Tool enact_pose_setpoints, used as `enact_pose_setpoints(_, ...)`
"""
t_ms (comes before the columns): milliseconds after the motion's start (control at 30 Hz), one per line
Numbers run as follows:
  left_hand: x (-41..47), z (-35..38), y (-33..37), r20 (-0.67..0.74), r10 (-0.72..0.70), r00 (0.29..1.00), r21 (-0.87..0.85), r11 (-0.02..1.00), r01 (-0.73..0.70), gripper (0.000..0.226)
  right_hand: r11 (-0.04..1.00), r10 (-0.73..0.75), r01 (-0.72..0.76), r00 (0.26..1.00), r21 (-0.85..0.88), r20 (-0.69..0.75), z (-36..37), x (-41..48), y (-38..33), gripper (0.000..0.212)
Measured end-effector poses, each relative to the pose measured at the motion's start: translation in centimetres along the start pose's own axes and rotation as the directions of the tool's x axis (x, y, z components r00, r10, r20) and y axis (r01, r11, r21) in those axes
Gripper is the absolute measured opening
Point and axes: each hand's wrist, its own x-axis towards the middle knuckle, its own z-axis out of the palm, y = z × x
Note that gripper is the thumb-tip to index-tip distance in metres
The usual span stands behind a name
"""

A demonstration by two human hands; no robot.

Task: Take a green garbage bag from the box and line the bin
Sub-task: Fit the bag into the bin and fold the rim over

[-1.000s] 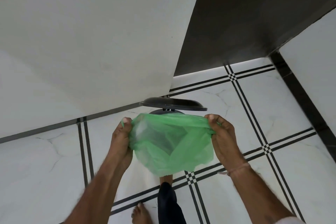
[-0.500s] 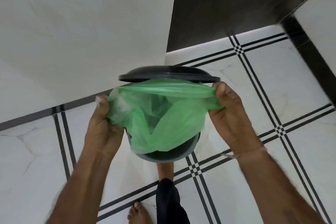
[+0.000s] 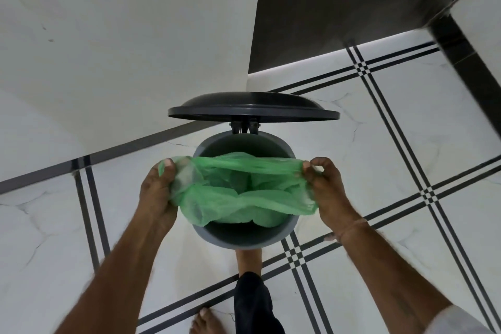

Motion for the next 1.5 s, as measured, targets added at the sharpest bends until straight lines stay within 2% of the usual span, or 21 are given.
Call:
enact_pose_setpoints(67, 1.3, 0.0, 0.4, -0.006, -0.004, 1.0, 0.003, 1.0, 0.004, 0.026, 0.989, 0.021, -0.027, 0.999, 0.143, 0.041, -0.7, 1.0, -0.4, 0.017)
enact_pose_setpoints(100, 1.9, 0.3, 0.4, 0.008, -0.022, 1.0, -0.014, 1.0, 0.022, 0.014, 0.976, 0.036, -0.048, 0.998, 0.211, 0.06, -0.9, 1.4, -0.6, 0.017)
enact_pose_setpoints(200, 3.8, 0.6, 0.8, 0.102, -0.014, 0.995, -0.006, 1.0, 0.015, 0.021, 0.964, 0.09, -0.123, 0.985, 0.236, 0.146, -1.2, 3.3, -0.8, 0.021)
enact_pose_setpoints(300, 5.5, 1.2, 1.5, 0.181, 0.03, 0.983, 0.061, 0.997, -0.042, 0.032, 0.963, 0.075, -0.137, 0.963, 0.233, 0.259, -0.7, 5.3, -0.8, 0.031)
enact_pose_setpoints(500, 7.9, 2.1, 1.4, 0.255, -0.024, 0.967, 0.146, 0.989, -0.014, 0.043, 0.978, 0.081, -0.124, 0.967, 0.166, 0.243, -0.5, 7.7, 1.4, 0.037)
enact_pose_setpoints(667, 8.3, 0.3, 0.8, 0.209, -0.164, 0.964, 0.23, 0.966, 0.115, 0.04, 0.985, 0.09, -0.122, 0.967, 0.123, 0.239, -1.7, 7.0, 3.3, 0.038)
enact_pose_setpoints(800, 9.3, 0.4, 1.8, 0.194, -0.103, 0.976, 0.24, 0.969, 0.054, 0.031, 0.998, 0.035, -0.049, 0.968, 0.05, 0.247, -1.8, 8.3, 1.9, 0.048)
enact_pose_setpoints(867, 9.9, 0.8, 2.1, 0.172, -0.057, 0.983, 0.324, 0.946, -0.002, 0.025, 1.0, 0.013, -0.011, 0.971, -0.009, 0.238, -2.0, 8.6, 1.5, 0.057)
enact_pose_setpoints(933, 10.3, 0.4, 1.4, 0.079, -0.009, 0.997, 0.447, 0.894, -0.027, 0.018, 0.999, 0.032, -0.021, 0.971, -0.048, 0.239, -2.6, 8.5, 2.4, 0.05)
enact_pose_setpoints(967, 10.0, 0.1, 0.9, 0.04, -0.023, 0.999, 0.454, 0.891, 0.003, 0.019, 0.997, 0.051, -0.036, 0.967, -0.062, 0.251, -3.1, 8.0, 3.3, 0.041)
enact_pose_setpoints(1033, 8.8, -0.5, -0.2, -0.01, -0.137, 0.991, 0.393, 0.91, 0.13, 0.037, 0.996, 0.084, -0.071, 0.961, -0.06, 0.264, -3.7, 6.2, 4.7, 0.032)
enact_pose_setpoints(1133, 6.7, -1.4, -1.7, -0.006, -0.294, 0.956, 0.289, 0.914, 0.283, 0.056, 0.991, 0.086, -0.105, 0.973, 0.081, 0.213, -4.6, 3.0, 6.1, 0.034)
enact_pose_setpoints(1200, 5.5, -2.3, -2.2, 0.046, -0.321, 0.946, 0.165, 0.936, 0.31, 0.053, 0.974, 0.112, -0.139, 0.982, 0.178, 0.153, -4.9, 1.4, 7.0, 0.031)
enact_pose_setpoints(1267, 4.6, -3.5, -2.8, 0.079, -0.287, 0.955, 0.063, 0.957, 0.283, 0.049, 0.941, 0.188, -0.204, 0.978, 0.269, 0.086, -4.7, 0.1, 8.1, 0.024)
enact_pose_setpoints(1300, 4.2, -4.1, -3.1, 0.083, -0.256, 0.963, 0.043, 0.967, 0.253, 0.056, 0.921, 0.228, -0.235, 0.972, 0.311, 0.06, -4.5, -0.5, 8.5, 0.022)
enact_pose_setpoints(1400, 2.5, -5.5, -4.7, 0.059, -0.241, 0.969, 0.091, 0.968, 0.235, 0.108, 0.874, 0.328, -0.301, 0.945, 0.382, -0.006, -3.2, -2.4, 8.7, 0.014)
enact_pose_setpoints(1433, 1.9, -5.8, -5.5, 0.07, -0.258, 0.964, 0.087, 0.964, 0.252, 0.112, 0.855, 0.368, -0.333, 0.93, 0.397, -0.013, -2.9, -2.9, 8.6, 0.014)
enact_pose_setpoints(1500, 0.7, -6.0, -6.8, 0.077, -0.289, 0.954, 0.05, 0.957, 0.285, 0.1, 0.821, 0.447, -0.402, 0.894, 0.405, -0.02, -2.1, -3.8, 8.4, 0.013)
